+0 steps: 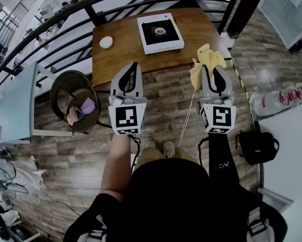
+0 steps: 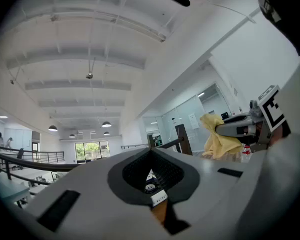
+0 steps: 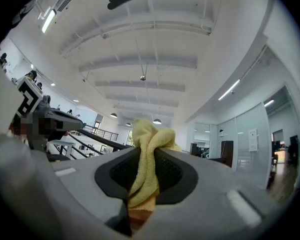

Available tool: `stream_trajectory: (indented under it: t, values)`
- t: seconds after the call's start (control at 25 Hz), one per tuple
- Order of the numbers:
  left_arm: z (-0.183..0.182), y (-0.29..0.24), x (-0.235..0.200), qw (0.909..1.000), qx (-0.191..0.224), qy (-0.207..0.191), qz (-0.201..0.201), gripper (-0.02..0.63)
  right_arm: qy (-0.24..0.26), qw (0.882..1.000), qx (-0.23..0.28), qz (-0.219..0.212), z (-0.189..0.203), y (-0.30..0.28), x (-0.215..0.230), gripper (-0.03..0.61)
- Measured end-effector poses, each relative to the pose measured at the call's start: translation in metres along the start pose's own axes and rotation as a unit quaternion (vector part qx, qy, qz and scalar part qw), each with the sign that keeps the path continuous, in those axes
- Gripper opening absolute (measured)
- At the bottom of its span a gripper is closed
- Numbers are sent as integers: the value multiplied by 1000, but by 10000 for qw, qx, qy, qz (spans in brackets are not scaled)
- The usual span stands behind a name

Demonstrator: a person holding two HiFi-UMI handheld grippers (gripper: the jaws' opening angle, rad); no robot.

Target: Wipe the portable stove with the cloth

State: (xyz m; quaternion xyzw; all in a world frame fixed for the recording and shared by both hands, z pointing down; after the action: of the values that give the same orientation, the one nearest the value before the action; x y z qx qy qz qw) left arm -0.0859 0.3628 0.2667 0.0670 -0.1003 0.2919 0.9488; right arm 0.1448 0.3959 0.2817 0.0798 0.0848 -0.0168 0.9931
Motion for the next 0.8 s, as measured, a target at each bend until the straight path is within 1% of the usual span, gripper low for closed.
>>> stream_trajectory:
  t: [0.16,0.56,0.8]
  values:
    - [1,-3,2,10000,6,24,-3,6,70,10000,22,-59,1,1,1,78]
    - [5,-12,8,10000,16,17,27,6,-47,9999,103,-68,7,-3,9,78]
    - [4,-20,3,10000,15,-31,23,6,-146,9998,158,-48,7,-12,13,78]
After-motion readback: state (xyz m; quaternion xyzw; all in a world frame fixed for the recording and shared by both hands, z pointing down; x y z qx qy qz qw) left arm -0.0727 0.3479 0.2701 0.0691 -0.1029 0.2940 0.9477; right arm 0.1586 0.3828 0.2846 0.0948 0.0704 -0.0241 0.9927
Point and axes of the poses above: the fingertips, and each gripper's own axes: y backward along the fingers, x to its right, z out of its underside, the point moved 4 cm from there along y, backward along the fingers, and after that the axes turned 9 degrees about z, right-handed, at the moved point
